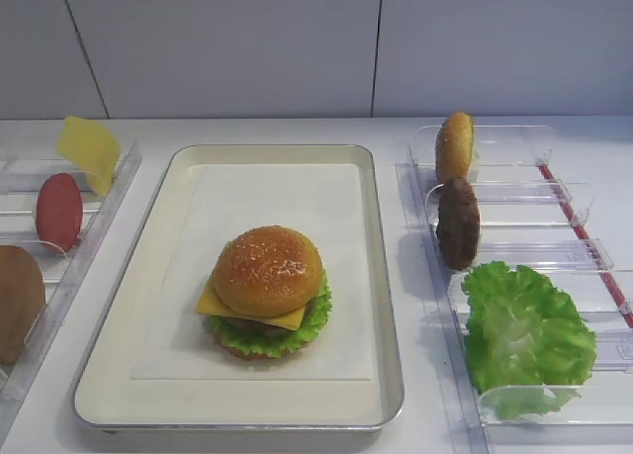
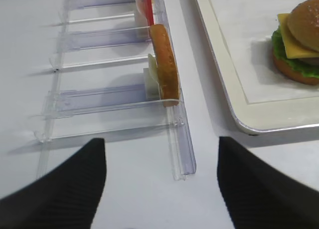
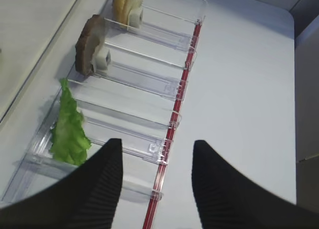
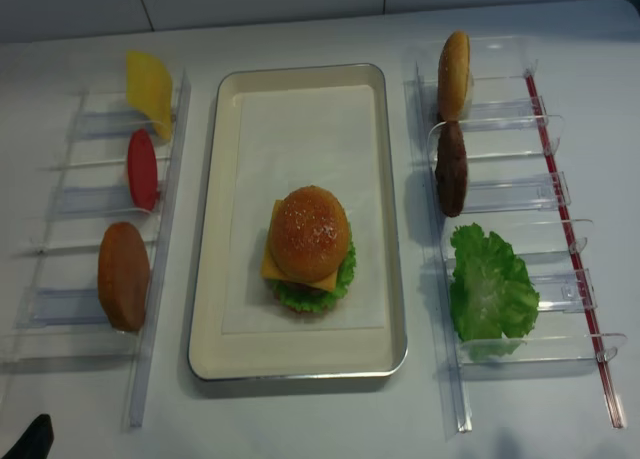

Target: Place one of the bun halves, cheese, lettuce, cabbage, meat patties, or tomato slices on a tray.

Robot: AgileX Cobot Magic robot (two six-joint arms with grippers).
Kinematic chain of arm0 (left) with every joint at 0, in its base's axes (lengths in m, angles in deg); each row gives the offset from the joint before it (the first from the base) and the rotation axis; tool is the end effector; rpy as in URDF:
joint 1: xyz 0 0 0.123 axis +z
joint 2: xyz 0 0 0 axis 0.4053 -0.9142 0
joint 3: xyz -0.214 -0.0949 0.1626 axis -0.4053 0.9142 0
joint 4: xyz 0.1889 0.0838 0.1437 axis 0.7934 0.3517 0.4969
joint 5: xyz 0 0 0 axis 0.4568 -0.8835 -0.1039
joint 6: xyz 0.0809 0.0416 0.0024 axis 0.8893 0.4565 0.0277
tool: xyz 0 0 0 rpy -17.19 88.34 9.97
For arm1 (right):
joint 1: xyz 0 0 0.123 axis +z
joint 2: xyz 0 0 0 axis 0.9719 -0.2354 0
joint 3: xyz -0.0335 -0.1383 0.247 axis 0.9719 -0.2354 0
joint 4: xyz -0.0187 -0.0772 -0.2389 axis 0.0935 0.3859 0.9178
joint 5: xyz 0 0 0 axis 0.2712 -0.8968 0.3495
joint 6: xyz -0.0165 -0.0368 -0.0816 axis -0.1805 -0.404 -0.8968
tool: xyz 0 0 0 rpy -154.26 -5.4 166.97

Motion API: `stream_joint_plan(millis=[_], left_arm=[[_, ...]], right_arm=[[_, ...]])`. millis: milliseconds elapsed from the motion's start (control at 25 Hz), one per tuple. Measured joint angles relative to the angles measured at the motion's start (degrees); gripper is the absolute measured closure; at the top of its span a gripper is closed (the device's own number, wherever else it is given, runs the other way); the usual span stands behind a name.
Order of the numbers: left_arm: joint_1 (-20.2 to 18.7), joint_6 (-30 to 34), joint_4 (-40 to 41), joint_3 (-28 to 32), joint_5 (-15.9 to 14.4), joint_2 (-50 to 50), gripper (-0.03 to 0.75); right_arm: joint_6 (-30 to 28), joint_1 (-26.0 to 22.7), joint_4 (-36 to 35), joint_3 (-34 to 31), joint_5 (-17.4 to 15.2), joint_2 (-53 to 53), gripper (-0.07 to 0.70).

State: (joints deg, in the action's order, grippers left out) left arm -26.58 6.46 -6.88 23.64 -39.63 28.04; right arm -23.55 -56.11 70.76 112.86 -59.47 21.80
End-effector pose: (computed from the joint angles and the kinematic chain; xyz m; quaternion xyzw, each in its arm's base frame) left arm -0.0125 0.0007 0.2649 0.0206 0.8819 -0.0110 0.4708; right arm 0.0679 0.0112 0.3492 -0.1481 0.9036 -0.0016 0.4019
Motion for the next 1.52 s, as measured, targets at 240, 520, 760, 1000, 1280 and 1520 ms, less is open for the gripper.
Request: stream_joint_plan(millis=[240,520,760,1000,1280,1520], left_arm=[[0.0,0.0,0.0,0.0,0.0,0.0,0.282],[0.0,0.0,0.0,0.0,0.0,0.0,0.282],[0.0,0.0,0.0,0.0,0.0,0.0,0.282],[0.0,0.0,0.0,0.0,0.0,0.0,0.282],[0.0,0.0,0.0,0.0,0.0,0.0,0.282],[0.0,0.0,0.0,0.0,0.0,0.0,0.282]], right_arm=[[-0.31,0.0,-3.04,-9.26,1.55,11.65,0.275],[-0.42,0.0,-7.76,-17.78,1.44,25.94,0.275],[-2.54,0.0,-8.27,-19.19,-0.97,31.41,0.279],[-3.55,0.0,-8.75,-19.57,-1.06,31.41,0.285],[-3.34,0.0,-8.75,-19.57,-1.06,31.41,0.284],[-3.12,0.0,-8.75,-19.57,-1.06,31.41,0.284]])
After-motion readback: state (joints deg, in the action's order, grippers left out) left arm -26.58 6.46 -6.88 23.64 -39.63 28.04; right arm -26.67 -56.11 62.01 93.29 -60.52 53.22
